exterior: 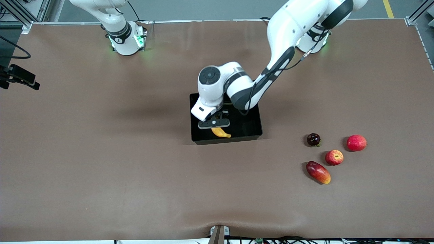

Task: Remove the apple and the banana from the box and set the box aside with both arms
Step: 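Lift the yellow banana out of the tray with the left gripper, then lower the banana beside the fruits while the right gripper reaches the tray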

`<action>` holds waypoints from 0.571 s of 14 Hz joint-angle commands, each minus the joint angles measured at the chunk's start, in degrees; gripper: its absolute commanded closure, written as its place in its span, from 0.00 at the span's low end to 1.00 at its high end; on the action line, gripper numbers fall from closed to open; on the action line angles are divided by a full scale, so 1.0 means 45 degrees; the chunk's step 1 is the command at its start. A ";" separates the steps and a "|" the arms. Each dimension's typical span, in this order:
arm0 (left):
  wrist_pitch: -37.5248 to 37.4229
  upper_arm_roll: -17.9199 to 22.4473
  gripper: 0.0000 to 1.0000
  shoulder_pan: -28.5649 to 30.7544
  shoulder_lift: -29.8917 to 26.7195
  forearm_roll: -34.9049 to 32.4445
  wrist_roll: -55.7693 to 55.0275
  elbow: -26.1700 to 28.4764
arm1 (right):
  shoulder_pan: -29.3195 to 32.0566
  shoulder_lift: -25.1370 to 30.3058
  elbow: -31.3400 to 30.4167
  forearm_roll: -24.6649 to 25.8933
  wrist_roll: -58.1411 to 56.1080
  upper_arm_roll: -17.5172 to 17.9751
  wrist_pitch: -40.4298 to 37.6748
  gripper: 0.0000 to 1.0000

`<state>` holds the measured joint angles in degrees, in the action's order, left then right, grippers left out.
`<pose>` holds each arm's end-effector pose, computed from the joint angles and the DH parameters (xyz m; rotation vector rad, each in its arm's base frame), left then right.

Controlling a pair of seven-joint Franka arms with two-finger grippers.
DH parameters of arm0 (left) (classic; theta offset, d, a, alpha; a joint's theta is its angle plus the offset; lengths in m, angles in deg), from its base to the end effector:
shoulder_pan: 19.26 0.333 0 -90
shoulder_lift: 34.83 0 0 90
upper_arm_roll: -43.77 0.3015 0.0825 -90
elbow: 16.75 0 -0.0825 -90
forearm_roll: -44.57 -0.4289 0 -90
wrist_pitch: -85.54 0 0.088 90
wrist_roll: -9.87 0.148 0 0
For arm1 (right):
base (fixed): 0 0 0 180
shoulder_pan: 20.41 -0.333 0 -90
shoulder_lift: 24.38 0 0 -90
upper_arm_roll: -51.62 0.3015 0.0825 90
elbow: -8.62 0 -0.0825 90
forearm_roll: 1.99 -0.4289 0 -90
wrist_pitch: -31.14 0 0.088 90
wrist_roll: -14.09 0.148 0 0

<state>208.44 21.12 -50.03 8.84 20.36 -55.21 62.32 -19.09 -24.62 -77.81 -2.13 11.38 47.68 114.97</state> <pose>0.5200 -0.5685 0.2159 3.1247 0.1443 0.1808 0.5853 -0.0534 0.5893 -3.1343 0.0695 0.0773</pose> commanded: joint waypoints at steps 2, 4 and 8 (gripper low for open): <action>-0.1427 -0.0103 1.00 0.1286 -0.1653 0.0066 0.1351 0.0299 | -0.0331 -0.0163 0.0144 0.0170 -0.0043 0.0075 -0.0677 0.00; -0.2325 -0.0084 1.00 0.2125 -0.2376 0.0729 0.3300 0.0377 | -0.1109 -0.0298 0.0086 0.0170 0.0054 0.0075 -0.0933 0.00; -0.3482 -0.0103 1.00 0.4389 -0.3238 0.0770 0.7246 0.0689 | -0.3586 -0.1351 -0.0226 -0.0026 0.2464 0.0095 -0.0644 0.00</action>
<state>193.72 21.10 -34.39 -2.94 22.66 -29.35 62.68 -29.55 -28.16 -78.46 -2.40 15.70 48.40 111.04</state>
